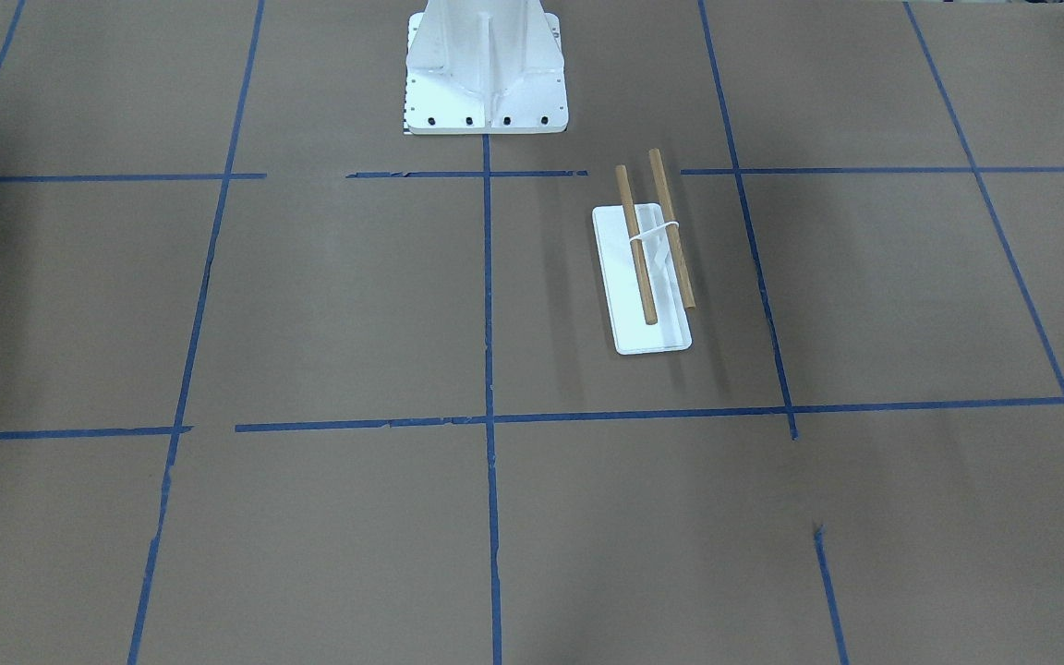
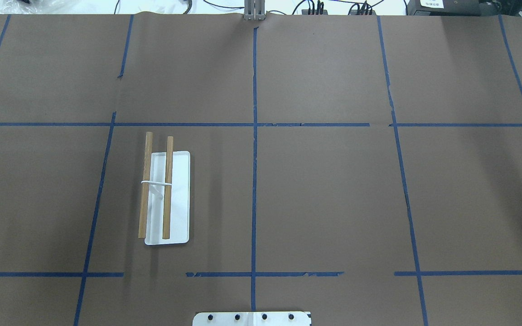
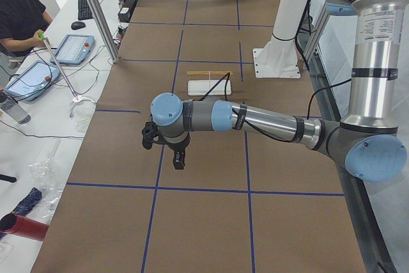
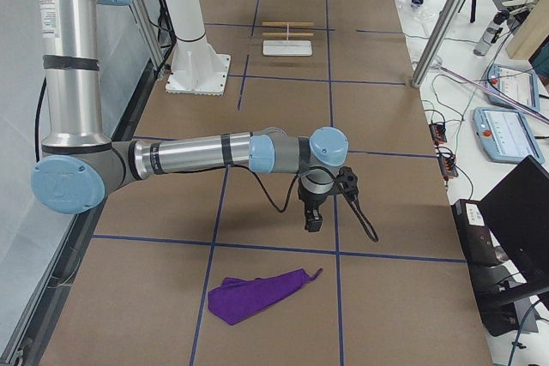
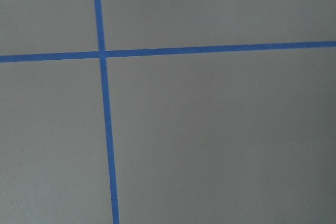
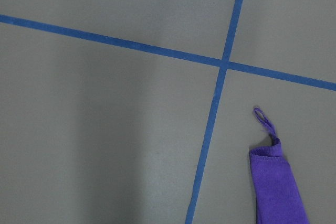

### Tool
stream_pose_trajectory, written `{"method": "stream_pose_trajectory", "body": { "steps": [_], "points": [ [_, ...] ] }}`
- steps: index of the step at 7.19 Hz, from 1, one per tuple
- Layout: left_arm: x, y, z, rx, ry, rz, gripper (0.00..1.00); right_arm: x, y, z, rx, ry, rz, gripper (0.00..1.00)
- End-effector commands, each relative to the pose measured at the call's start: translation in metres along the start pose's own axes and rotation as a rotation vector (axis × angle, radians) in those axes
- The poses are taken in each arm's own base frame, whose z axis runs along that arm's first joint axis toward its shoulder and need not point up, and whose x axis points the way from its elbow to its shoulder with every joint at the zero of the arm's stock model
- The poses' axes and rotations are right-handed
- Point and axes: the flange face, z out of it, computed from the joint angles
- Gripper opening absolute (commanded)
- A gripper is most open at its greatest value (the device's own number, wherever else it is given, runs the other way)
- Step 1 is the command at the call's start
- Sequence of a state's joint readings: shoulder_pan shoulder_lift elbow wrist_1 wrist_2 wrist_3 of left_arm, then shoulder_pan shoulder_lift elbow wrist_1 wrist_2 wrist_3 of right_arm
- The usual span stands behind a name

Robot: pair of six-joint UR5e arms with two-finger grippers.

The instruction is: Hang towel on rack

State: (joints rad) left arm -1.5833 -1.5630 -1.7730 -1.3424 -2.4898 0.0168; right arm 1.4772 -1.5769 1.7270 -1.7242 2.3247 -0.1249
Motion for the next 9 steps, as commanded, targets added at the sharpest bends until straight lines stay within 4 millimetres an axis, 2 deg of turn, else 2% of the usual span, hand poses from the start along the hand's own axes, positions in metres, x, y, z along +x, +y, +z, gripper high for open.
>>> {"method": "stream_pose_trajectory", "body": {
  "steps": [1, 4, 6, 7, 8, 9],
  "points": [
    [0.004, -0.003, -0.011, 0.021, -0.015, 0.005, 1.0, -0.002, 0.001, 0.0, 0.001, -0.019, 0.002, 1.0],
    [0.0, 0.002, -0.008, 0.016, -0.015, 0.0, 1.0, -0.003, 0.0, -0.001, 0.004, -0.019, -0.001, 1.0],
    [0.013, 0.002, -0.018, 0.034, -0.016, 0.024, 1.0, -0.003, 0.0, -0.001, 0.004, -0.022, -0.001, 1.0],
    [0.017, 0.001, -0.019, 0.037, -0.014, 0.033, 1.0, -0.017, -0.003, -0.004, 0.012, -0.023, -0.032, 1.0],
    [0.017, 0.002, -0.017, 0.033, -0.014, 0.024, 1.0, -0.041, -0.008, 0.006, -0.009, -0.026, -0.052, 1.0],
    [0.026, 0.003, -0.022, 0.045, -0.001, 0.042, 1.0, -0.046, -0.009, 0.01, -0.018, -0.029, -0.059, 1.0]
  ]
}}
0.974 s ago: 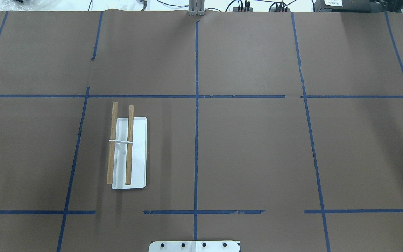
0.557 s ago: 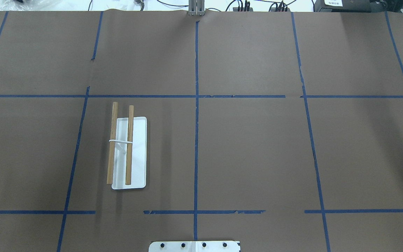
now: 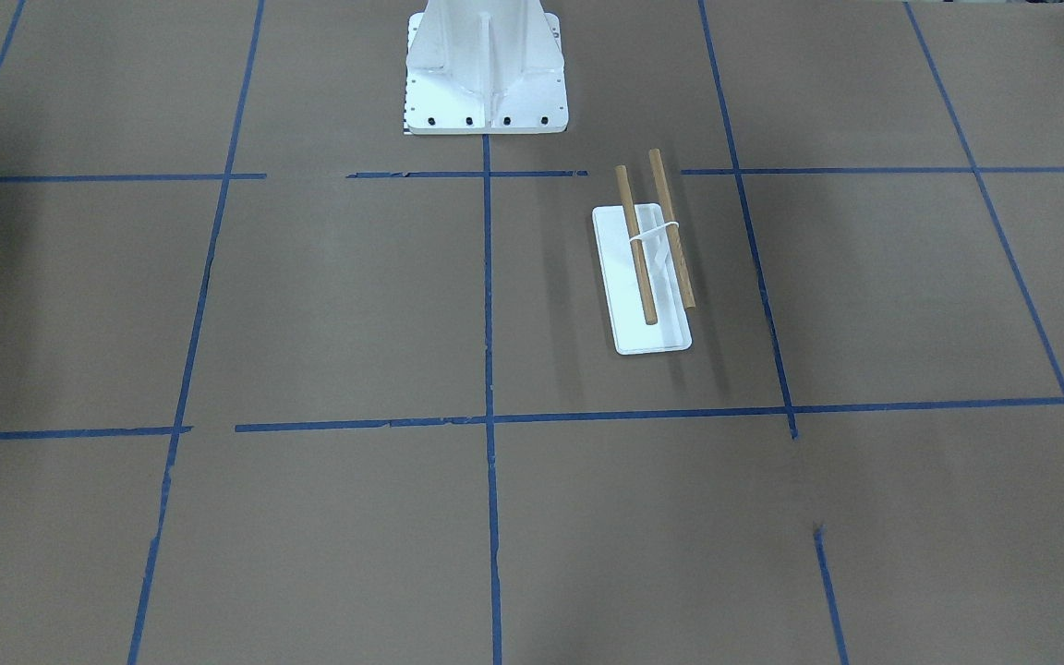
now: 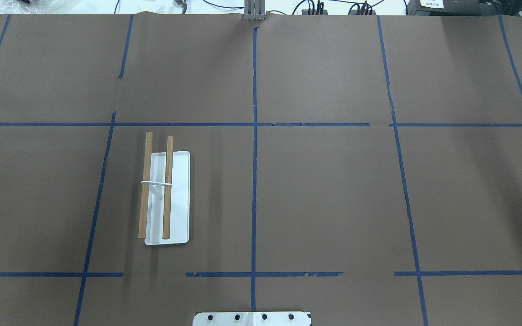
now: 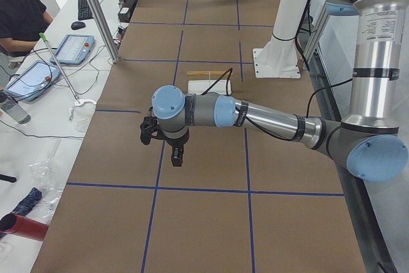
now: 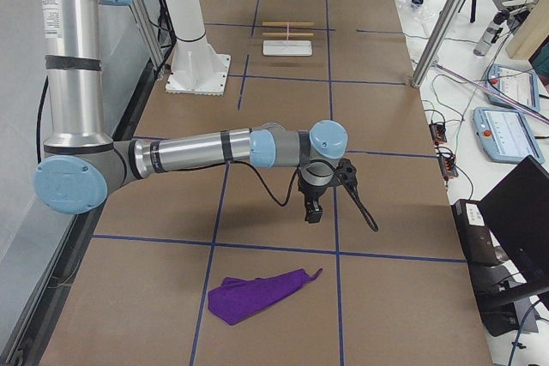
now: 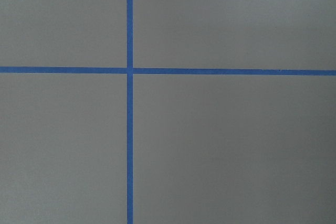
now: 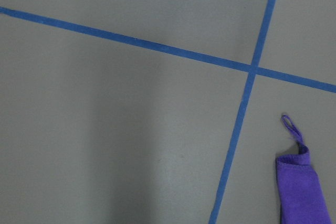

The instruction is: Hang towel on rack

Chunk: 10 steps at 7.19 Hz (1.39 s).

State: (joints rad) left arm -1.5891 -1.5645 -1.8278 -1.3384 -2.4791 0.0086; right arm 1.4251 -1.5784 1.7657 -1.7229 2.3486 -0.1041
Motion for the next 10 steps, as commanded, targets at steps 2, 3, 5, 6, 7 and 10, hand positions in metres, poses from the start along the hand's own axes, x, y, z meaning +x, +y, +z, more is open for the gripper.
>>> {"method": "stream_pose_trajectory", "body": {
  "steps": [2, 3, 5, 6, 7, 10],
  "points": [
    [0.004, 0.0, 0.0, 0.005, 0.003, 0.021, 1.0, 0.0, 0.003, 0.026, -0.053, -0.009, 0.009, 1.0],
    [0.005, 0.0, 0.001, 0.003, 0.003, 0.019, 1.0, 0.025, -0.003, 0.051, -0.076, -0.006, 0.025, 1.0],
    [0.005, 0.0, 0.001, 0.003, 0.011, 0.019, 1.0, 0.092, -0.025, 0.113, 0.007, 0.045, -0.052, 0.99],
    [0.006, 0.0, 0.001, 0.004, 0.012, 0.021, 1.0, 0.112, -0.02, 0.133, -0.024, 0.047, -0.027, 0.9],
    [0.006, 0.0, 0.001, 0.003, 0.012, 0.019, 1.0, 0.121, -0.023, 0.137, -0.035, 0.051, -0.007, 0.83],
    [0.006, 0.0, 0.001, 0.003, 0.015, 0.021, 1.0, 0.153, -0.005, 0.162, -0.093, 0.05, 0.065, 0.7]
  ]
}}
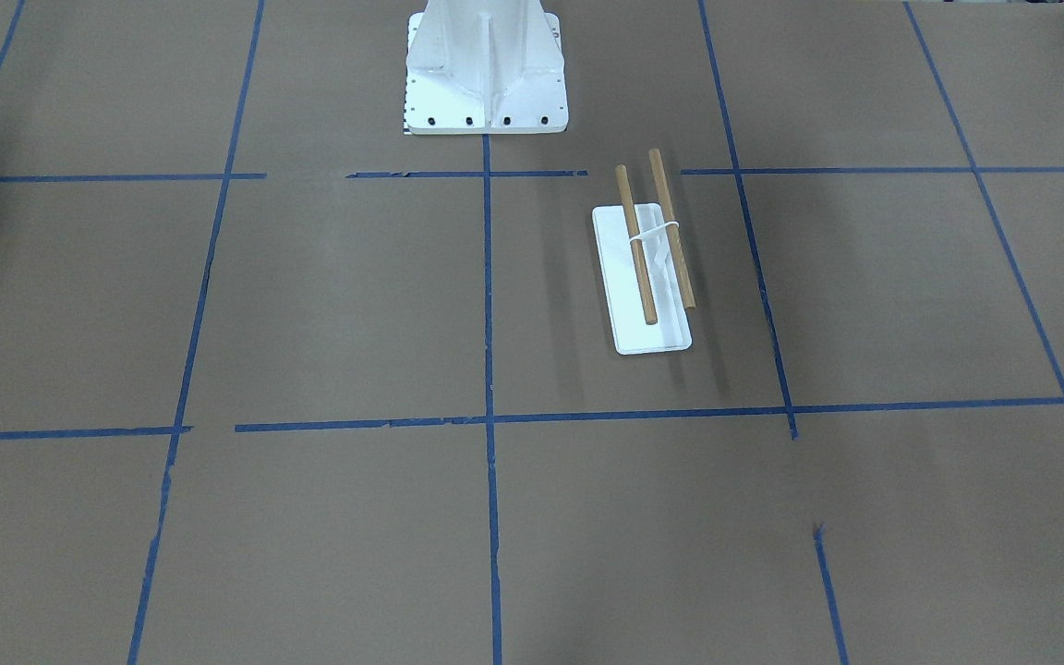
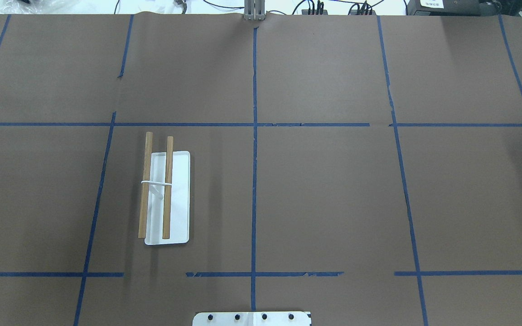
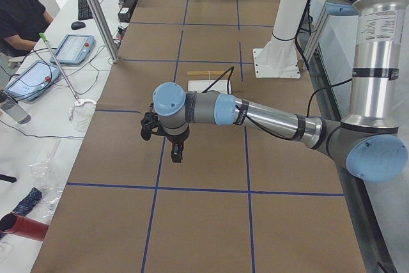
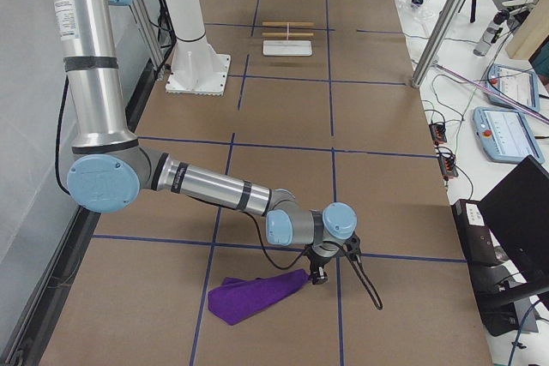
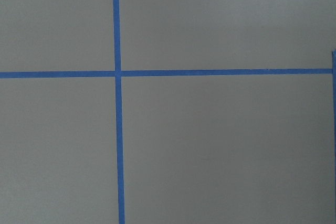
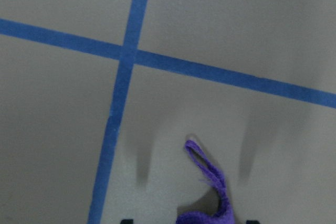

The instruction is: Hang towel on rack

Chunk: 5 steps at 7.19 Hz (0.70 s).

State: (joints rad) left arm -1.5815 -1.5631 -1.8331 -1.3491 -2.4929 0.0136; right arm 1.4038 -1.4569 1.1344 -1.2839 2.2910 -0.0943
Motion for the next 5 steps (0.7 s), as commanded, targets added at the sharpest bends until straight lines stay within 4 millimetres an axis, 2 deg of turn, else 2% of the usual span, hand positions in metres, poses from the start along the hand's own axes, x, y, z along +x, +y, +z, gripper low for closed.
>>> {"method": "stream_pose_trajectory", "body": {
  "steps": [1, 2, 3, 4, 5],
  "points": [
    [0.0021, 0.0, 0.0004, -0.001, 0.027, -0.003, 1.0, 0.0141, 0.0084, 0.0144, -0.031, -0.001, 0.03, 0.65],
    [0.003, 0.0, 0.0, 0.0, 0.03, -0.002, 1.0, 0.0162, 0.012, 0.0172, -0.036, -0.001, 0.036, 0.51],
    [0.003, 0.0, 0.0, 0.0, 0.031, -0.002, 1.0, 0.0172, 0.0135, 0.0185, -0.039, -0.002, 0.039, 0.2],
    [0.0032, 0.0007, 0.0, 0.0, 0.032, -0.002, 1.0, 0.0173, 0.0137, 0.0186, -0.041, -0.002, 0.04, 0.0],
    [0.0049, 0.0007, 0.0004, -0.001, 0.056, -0.004, 1.0, 0.0157, 0.0097, 0.0154, -0.036, -0.003, 0.043, 0.0]
  ]
}}
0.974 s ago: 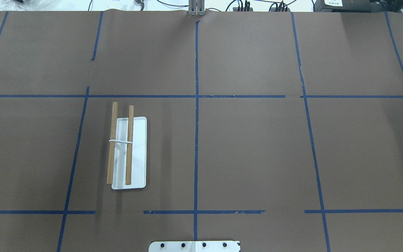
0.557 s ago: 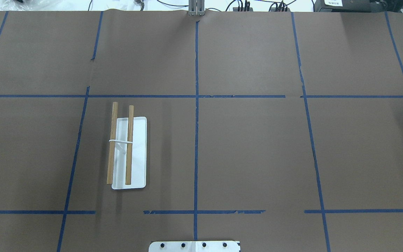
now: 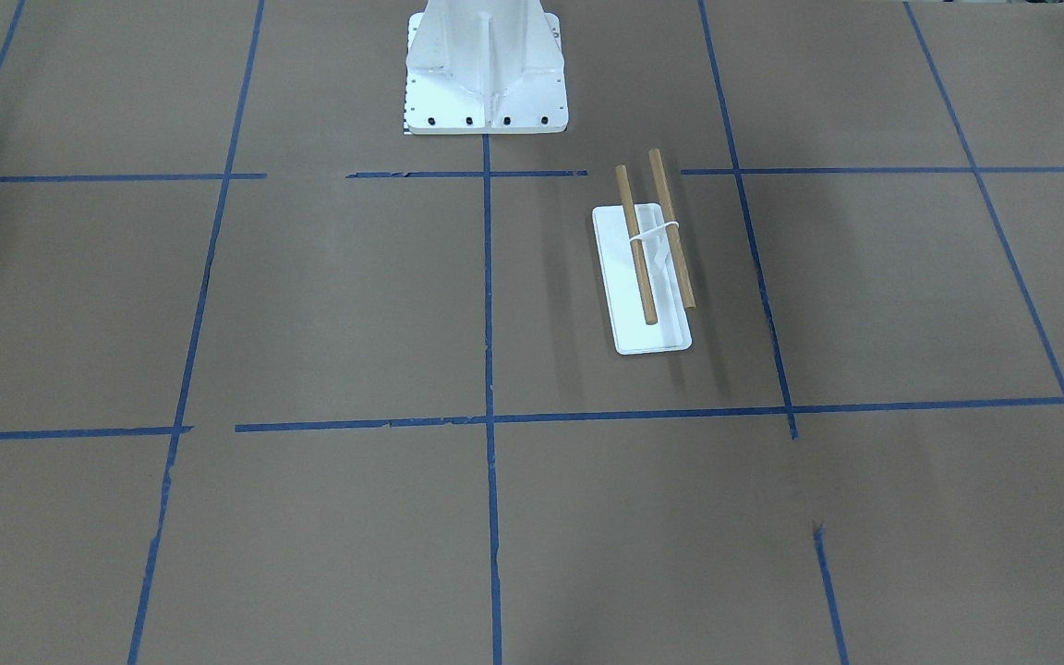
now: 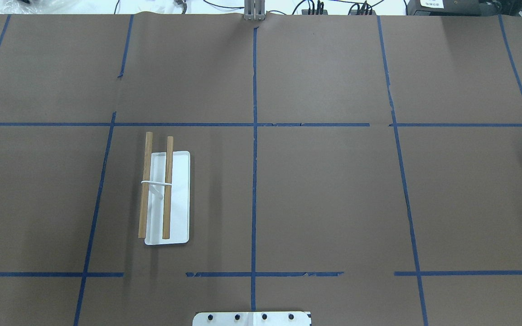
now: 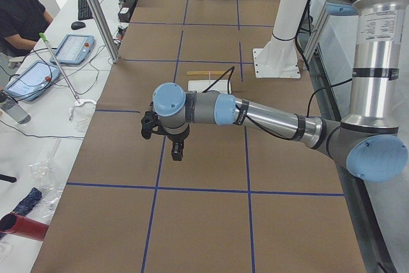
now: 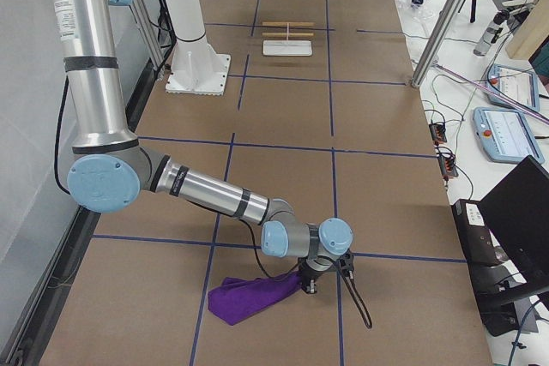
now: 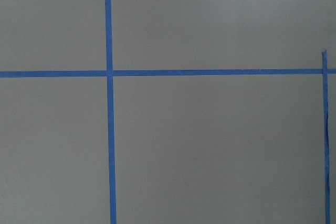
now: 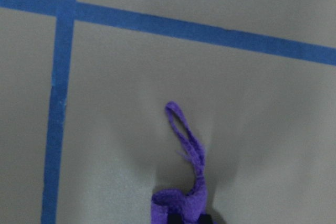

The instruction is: Hang towel on rack

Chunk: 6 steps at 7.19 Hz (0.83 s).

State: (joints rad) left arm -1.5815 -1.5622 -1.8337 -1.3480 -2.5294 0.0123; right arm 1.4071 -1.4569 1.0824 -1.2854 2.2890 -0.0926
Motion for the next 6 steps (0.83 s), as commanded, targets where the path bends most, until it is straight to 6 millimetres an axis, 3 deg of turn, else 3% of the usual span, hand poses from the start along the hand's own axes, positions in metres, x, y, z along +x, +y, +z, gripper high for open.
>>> {"method": "stream_pose_trajectory", "body": {
  "steps": [1, 2, 3, 4, 6],
  "points": [
    [0.002, 0.0, 0.0, -0.001, 0.023, -0.002, 1.0, 0.001, -0.006, -0.015, 0.027, -0.007, 0.007, 0.0],
    [0.003, 0.0, 0.0, 0.0, 0.028, -0.002, 1.0, 0.001, -0.016, -0.045, 0.084, -0.008, 0.006, 0.0],
    [0.004, 0.0, -0.001, 0.002, 0.029, 0.0, 1.0, -0.005, -0.02, -0.095, 0.148, -0.007, 0.016, 0.0],
    [0.006, 0.0, -0.002, 0.003, 0.035, 0.001, 1.0, -0.039, -0.023, -0.151, 0.171, -0.004, 0.023, 0.0],
    [0.014, -0.005, -0.005, 0.012, 0.035, 0.018, 1.0, -0.125, 0.001, -0.247, 0.207, 0.003, -0.003, 0.0]
  ]
}}
